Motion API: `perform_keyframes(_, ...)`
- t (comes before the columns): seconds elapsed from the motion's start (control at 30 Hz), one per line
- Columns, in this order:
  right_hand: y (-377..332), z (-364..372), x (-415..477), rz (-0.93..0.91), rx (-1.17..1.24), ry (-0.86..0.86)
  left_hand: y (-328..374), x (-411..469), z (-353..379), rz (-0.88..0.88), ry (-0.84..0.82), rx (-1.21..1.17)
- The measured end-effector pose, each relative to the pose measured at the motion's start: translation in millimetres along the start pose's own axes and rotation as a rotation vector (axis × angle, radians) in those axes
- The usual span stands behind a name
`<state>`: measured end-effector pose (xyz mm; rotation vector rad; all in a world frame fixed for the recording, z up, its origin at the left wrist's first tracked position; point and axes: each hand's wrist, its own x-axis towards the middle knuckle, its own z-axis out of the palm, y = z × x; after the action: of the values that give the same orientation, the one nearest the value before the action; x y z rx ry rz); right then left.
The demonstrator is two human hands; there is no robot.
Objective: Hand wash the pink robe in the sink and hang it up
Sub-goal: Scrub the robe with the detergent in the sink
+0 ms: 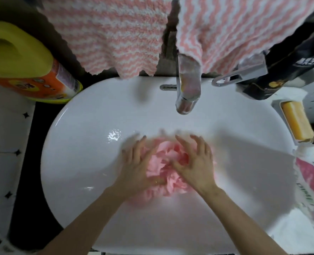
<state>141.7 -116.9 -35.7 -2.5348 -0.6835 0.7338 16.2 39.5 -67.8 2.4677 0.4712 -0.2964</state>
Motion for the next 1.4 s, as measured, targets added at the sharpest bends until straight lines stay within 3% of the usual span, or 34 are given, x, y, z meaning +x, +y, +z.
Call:
perform_keyframes(0.13,3,49,1,-0.040,-0.229,-0.043,17,-4,38,-0.010,0.043,0.128)
perform_keyframes(0.23,4,61,3,-0.068,-0.254,0.072,21,3,45,0.037,0.250,0.093)
perform_keyframes(0.4,5,64,32,-0.128,-0.249,0.237,16,30,45,0.015,0.273,0.111)
perform_keyframes(0.5,3,63,43,-0.102,-0.212,0.260,4,48,38,0.189,0.303,0.184)
perform_keyframes(0.63,-3,60,62,-0.017,-0.185,0.267,-12,77,21,0.456,0.168,0.234)
perform_keyframes(0.73,-8,56,74,0.031,-0.341,0.136,-23,98,5,0.500,-0.042,0.323)
perform_keyframes(0.8,-9,54,75,-0.019,-0.437,0.043,-13,99,-7,0.522,-0.029,0.299)
perform_keyframes(0.87,-7,47,76,-0.001,-0.329,0.075,0,95,-13,0.457,-0.020,0.306)
perform_keyframes(0.97,-5,28,68,0.066,0.068,0.084,3,83,-22,0.163,-0.132,0.042)
perform_keyframes(1.0,-3,24,62,0.019,0.194,0.083,1,77,-26,0.127,-0.154,0.010)
perform_keyframes(1.07,1,15,38,-0.135,0.308,0.183,-1,58,-35,0.250,-0.016,-0.124)
perform_keyframes(1.13,7,10,17,-0.337,0.225,0.310,4,35,-43,0.404,0.146,-0.143)
perform_keyframes(1.2,23,12,1,-0.525,0.016,0.339,1,15,-32,0.526,0.247,0.052)
perform_keyframes(1.3,44,20,-16,-0.595,-0.246,0.175,-20,-8,-5,0.547,0.121,0.251)
perform_keyframes(1.37,45,18,-21,-0.559,-0.257,0.027,-32,-14,-1,0.531,0.048,0.262)
perform_keyframes(1.4,42,11,-19,-0.493,-0.142,-0.030,-33,-13,-7,0.501,0.064,0.172)
